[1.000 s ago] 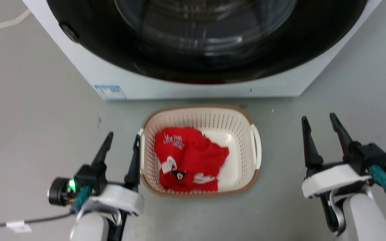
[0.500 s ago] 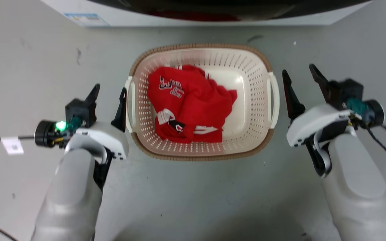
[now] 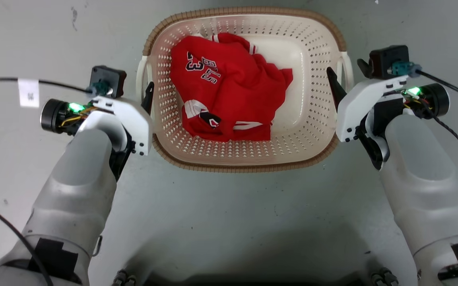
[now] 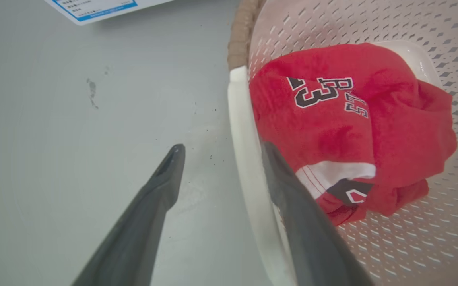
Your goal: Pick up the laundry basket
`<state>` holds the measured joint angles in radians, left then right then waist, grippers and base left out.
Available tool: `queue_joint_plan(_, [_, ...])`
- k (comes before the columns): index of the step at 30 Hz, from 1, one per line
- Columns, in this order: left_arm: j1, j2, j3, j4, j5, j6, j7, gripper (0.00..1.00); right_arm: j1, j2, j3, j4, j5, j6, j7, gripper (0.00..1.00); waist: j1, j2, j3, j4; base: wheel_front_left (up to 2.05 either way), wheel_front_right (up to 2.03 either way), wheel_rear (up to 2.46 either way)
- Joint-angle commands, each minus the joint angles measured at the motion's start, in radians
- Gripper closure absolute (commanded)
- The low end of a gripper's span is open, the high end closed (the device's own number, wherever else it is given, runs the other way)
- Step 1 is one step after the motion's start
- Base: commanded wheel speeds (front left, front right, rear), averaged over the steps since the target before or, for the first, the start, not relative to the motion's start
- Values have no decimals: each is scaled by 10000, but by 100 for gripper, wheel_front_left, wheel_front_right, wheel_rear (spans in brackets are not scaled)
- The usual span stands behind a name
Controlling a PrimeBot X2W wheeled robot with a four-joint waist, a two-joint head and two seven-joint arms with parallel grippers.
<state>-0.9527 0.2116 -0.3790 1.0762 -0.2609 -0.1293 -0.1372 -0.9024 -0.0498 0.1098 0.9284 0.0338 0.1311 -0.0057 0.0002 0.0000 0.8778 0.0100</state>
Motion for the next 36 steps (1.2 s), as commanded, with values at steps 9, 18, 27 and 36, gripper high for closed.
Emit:
queue_joint_plan(9, [-693,447,-2471,-548,-2505,-15,1849,0,-1085,-8,149,1320,-234,-7,1191,0,-2,0,461,228,0,0,0])
queue_joint_plan(18, [-964,1082,-4346,-1390,-4828,-15,2793,0,-1708,-8,85,2333,-11,-7,1773,0,-2,0,632,355,0,0,0])
queue_joint_plan(27, [-1305,1386,-6101,-1616,-6596,-14,3291,100,-1859,15,433,2856,661,-5,1774,100,-2,0,676,481,0,0,0])
queue_joint_plan(36, [-1498,1702,-7015,-1740,-7582,-7,3188,100,-1909,-34,936,3143,620,10,1903,100,-2,0,484,438,0,0,0])
